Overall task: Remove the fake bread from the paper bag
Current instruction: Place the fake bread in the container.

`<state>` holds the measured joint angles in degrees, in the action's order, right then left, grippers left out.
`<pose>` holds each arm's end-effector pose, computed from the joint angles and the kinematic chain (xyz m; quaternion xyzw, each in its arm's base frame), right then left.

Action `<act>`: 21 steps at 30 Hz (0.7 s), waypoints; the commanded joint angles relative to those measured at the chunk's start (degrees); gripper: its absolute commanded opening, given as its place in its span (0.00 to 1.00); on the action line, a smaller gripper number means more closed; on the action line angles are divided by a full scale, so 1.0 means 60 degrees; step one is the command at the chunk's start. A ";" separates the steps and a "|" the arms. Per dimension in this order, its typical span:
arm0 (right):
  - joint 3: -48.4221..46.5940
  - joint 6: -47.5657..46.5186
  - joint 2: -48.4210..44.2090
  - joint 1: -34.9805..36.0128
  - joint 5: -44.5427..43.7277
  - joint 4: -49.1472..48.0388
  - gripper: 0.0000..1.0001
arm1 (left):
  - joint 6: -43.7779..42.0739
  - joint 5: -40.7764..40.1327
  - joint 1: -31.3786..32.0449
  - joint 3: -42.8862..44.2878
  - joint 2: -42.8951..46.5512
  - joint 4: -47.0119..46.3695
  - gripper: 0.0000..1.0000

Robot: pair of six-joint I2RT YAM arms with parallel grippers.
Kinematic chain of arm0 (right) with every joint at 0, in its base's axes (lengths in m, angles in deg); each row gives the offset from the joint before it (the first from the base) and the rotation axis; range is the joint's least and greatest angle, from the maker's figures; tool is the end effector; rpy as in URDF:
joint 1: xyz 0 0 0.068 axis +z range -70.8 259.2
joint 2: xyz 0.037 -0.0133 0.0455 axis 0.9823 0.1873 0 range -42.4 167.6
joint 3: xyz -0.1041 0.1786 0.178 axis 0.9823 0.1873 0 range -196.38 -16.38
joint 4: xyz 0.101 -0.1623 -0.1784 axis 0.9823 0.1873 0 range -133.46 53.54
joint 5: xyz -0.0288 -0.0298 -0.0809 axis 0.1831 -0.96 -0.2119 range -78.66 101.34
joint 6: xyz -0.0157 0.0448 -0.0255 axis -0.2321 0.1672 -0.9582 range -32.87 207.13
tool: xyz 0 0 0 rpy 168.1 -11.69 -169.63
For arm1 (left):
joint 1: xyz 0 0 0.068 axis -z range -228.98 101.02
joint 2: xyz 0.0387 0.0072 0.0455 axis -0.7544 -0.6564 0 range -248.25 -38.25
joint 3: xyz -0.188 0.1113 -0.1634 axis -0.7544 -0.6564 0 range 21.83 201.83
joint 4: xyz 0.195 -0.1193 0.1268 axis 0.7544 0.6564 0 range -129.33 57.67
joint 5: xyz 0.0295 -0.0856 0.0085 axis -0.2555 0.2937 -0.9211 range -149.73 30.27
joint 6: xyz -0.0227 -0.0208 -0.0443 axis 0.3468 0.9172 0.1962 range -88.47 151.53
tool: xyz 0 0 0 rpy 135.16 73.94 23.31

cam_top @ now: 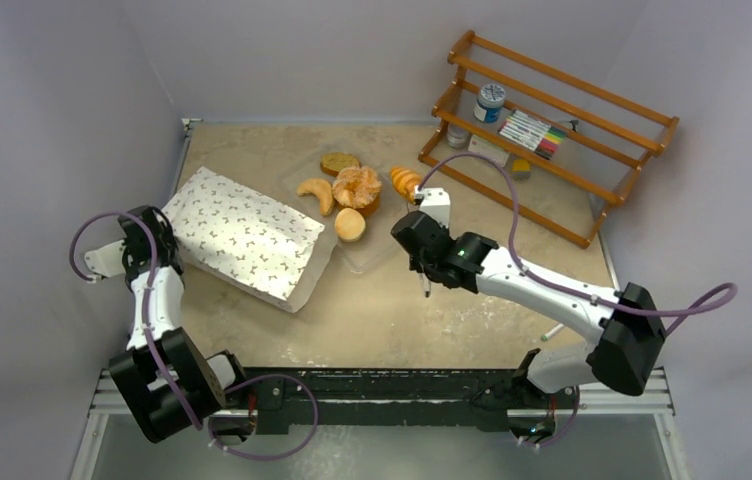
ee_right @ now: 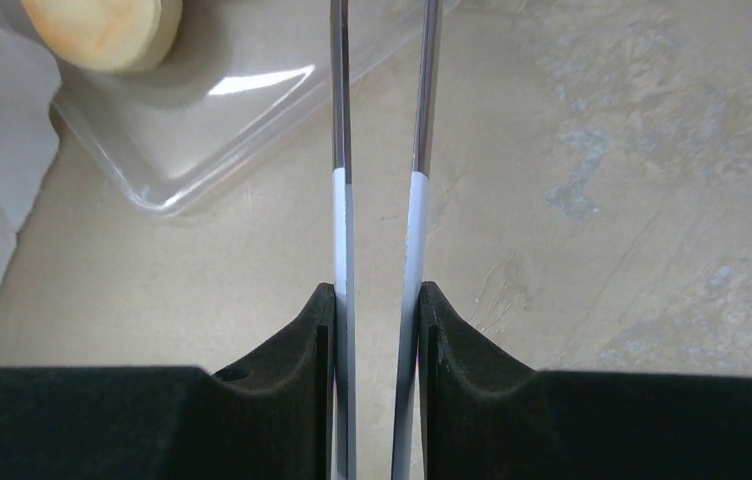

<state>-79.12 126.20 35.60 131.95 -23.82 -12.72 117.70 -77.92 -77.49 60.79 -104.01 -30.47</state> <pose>0.1912 0.2175 0.2910 0.0071 0.8910 0.0616 0.4497 0.2099 0.1268 0.2345 -0.7786 0.4132 -0.0942 0.4628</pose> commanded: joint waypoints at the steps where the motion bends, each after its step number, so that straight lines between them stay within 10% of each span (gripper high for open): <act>1: 0.0273 -0.0094 0.0066 -0.0019 0.0491 -0.1160 0.00 | -0.0021 0.0074 -0.0082 0.0008 0.0372 -0.0547 0.00; 14: 0.0763 -0.0182 0.0928 -0.0021 0.1330 -0.2071 0.00 | -0.0006 0.0081 -0.0082 -0.0119 0.0287 -0.0730 0.00; 21: 0.0807 -0.0083 0.1287 -0.0018 0.1558 -0.2100 0.32 | -0.0020 0.0095 -0.0082 -0.0064 0.0213 -0.0788 0.00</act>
<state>-74.20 125.69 44.32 131.89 -15.53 -22.25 117.57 -77.77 -77.49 59.56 -103.75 -30.69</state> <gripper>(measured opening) 0.311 0.060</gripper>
